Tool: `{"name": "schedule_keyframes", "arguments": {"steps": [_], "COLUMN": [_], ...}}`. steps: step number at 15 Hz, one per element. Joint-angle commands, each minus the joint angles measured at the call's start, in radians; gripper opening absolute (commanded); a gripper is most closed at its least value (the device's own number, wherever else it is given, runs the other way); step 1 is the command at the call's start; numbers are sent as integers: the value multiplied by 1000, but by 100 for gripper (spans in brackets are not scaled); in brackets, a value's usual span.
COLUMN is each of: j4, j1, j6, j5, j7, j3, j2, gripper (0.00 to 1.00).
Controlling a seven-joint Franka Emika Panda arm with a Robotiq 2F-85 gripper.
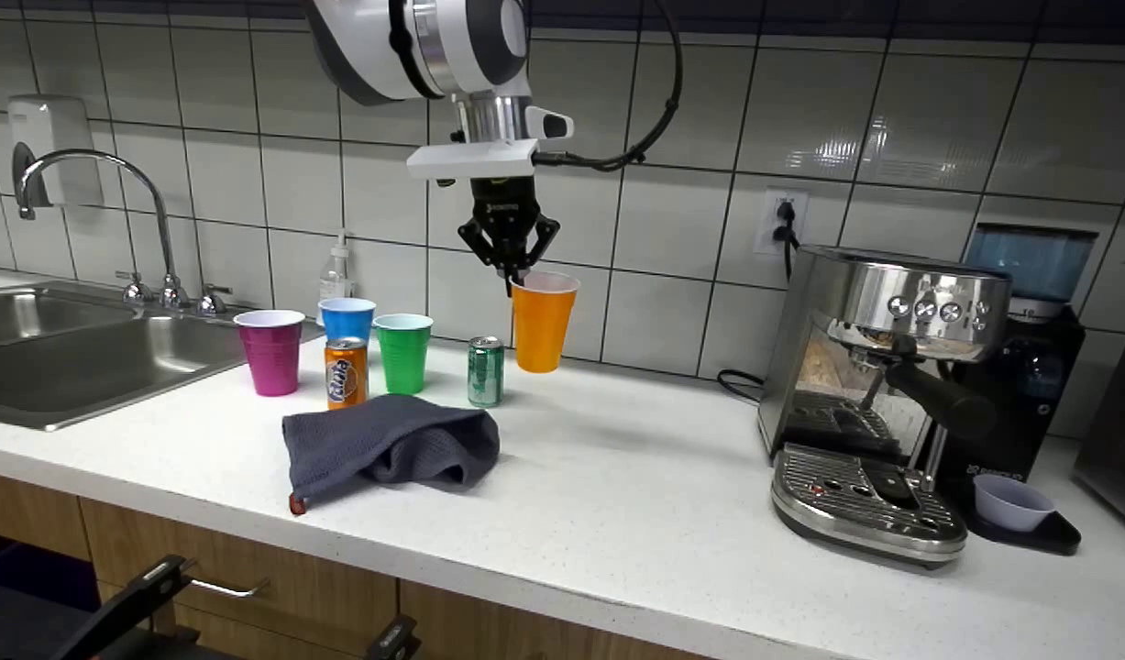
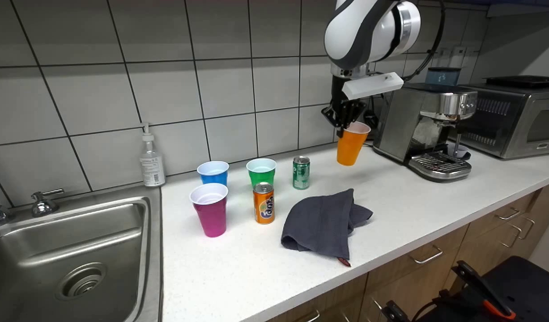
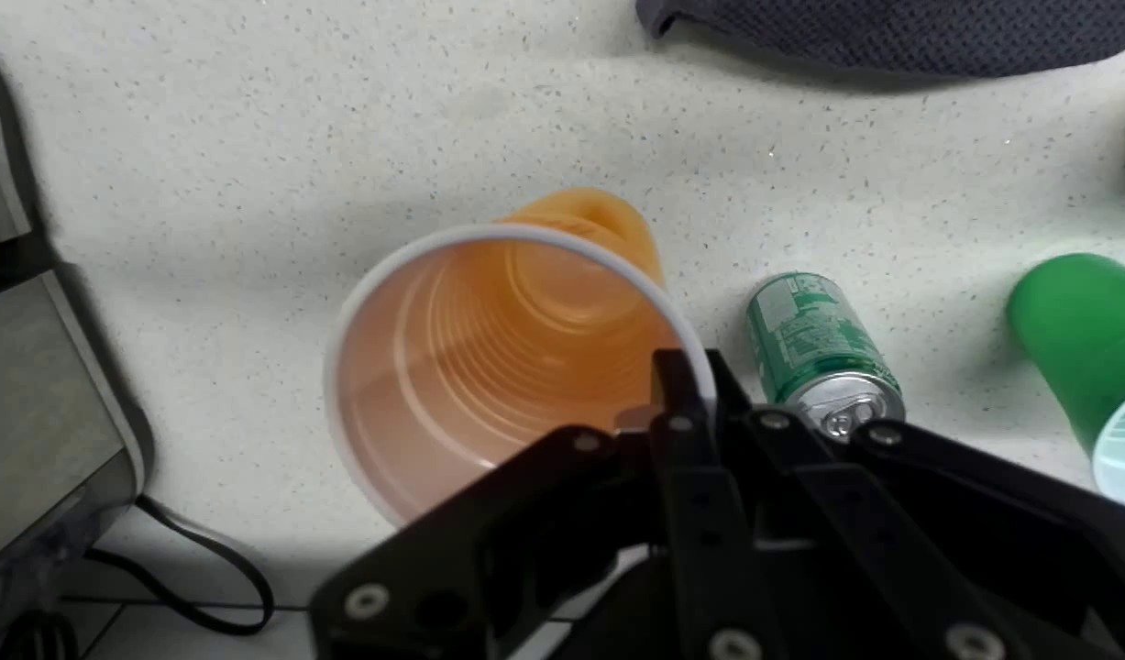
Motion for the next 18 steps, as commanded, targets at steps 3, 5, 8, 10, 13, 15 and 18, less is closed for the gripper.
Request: {"name": "schedule_keyframes", "arguments": {"steps": [3, 5, 8, 10, 13, 15, 18], "j4": [-91, -104, -113, -115, -109, -99, -95], "j1": [4, 10, 23, 31, 43, 50, 56], "j6": [64, 78, 91, 104, 125, 138, 166], "j5": [-21, -16, -10, -4, -1, 2, -2], "j7": [16, 12, 2, -1, -2, 3, 4], "j3": [39, 53, 78, 93, 111, 121, 131], "j2": [-104, -122, -141, -146, -141, -131, -121], "gripper": [1, 1, 1, 1, 1, 1, 1]}}
